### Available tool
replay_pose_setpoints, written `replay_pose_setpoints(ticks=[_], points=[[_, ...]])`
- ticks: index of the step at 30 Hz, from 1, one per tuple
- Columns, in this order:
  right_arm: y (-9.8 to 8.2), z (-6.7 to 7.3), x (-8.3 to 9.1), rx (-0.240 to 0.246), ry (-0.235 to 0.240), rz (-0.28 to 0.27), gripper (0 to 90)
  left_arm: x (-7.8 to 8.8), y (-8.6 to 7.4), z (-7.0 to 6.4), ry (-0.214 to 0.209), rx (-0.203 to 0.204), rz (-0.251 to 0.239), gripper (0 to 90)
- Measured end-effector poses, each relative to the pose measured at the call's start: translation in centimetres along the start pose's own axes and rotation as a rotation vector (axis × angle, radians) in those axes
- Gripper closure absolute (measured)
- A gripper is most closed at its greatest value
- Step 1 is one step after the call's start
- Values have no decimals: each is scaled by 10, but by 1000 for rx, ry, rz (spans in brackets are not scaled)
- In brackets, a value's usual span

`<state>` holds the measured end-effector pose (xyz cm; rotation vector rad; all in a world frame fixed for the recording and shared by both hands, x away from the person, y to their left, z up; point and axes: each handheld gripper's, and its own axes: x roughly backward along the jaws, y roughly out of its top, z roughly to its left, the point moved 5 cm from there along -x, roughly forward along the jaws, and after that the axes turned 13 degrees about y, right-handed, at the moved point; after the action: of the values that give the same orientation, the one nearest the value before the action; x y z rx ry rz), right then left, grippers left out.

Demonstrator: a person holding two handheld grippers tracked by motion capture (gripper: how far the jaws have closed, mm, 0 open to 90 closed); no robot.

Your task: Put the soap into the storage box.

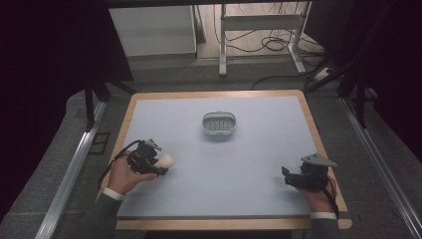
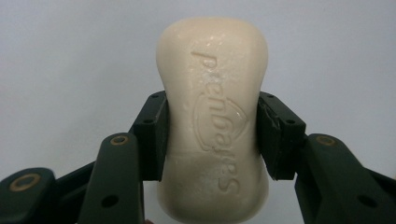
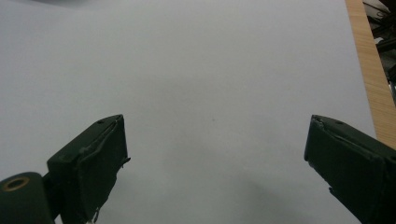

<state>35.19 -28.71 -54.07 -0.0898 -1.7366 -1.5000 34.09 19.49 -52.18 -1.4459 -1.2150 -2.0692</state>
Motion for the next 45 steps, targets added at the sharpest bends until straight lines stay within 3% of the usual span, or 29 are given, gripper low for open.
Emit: replay_pose_setpoints(ticks=[45], points=[[-2,-1,-1,-1,-10,12,57,4,59,6,21,-65,-63,498]])
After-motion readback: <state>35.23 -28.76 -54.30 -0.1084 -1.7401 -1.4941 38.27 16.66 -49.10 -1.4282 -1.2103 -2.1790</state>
